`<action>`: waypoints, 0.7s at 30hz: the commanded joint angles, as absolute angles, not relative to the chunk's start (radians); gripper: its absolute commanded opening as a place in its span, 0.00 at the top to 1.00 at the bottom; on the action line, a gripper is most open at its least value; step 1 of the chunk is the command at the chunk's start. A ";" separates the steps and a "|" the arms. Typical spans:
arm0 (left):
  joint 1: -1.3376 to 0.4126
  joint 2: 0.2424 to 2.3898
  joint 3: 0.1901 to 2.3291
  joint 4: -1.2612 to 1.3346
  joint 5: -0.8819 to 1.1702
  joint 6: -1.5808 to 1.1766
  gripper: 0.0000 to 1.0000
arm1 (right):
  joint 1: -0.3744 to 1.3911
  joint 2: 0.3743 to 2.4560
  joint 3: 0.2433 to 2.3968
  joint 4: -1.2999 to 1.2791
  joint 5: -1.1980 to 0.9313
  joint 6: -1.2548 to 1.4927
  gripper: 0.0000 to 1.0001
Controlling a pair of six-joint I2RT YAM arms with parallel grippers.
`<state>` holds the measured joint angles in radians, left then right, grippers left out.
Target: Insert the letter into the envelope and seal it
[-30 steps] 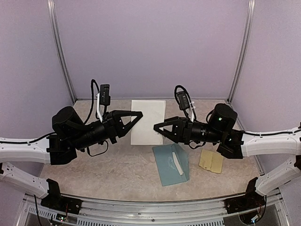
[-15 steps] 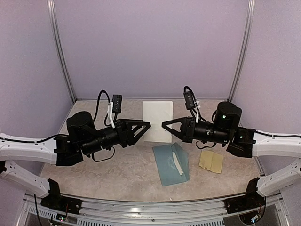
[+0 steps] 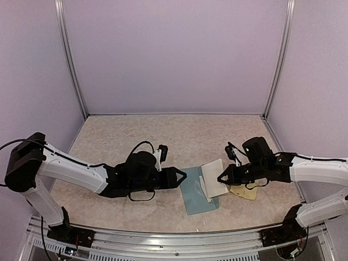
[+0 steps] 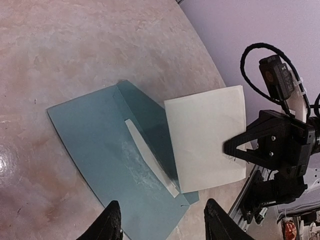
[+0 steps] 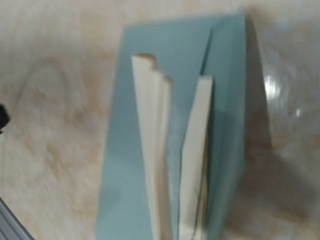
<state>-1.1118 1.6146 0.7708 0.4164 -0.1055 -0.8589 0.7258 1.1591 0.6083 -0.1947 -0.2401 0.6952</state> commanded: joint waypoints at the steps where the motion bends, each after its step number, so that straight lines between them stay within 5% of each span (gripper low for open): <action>1: -1.119 1.709 0.862 0.397 -0.067 -0.919 0.48 | 0.699 1.196 0.613 -0.256 -0.280 0.675 1.00; 21: -1.107 1.926 0.903 0.285 -0.041 -0.958 0.48 | 0.675 1.337 0.607 -0.208 -0.264 0.652 1.00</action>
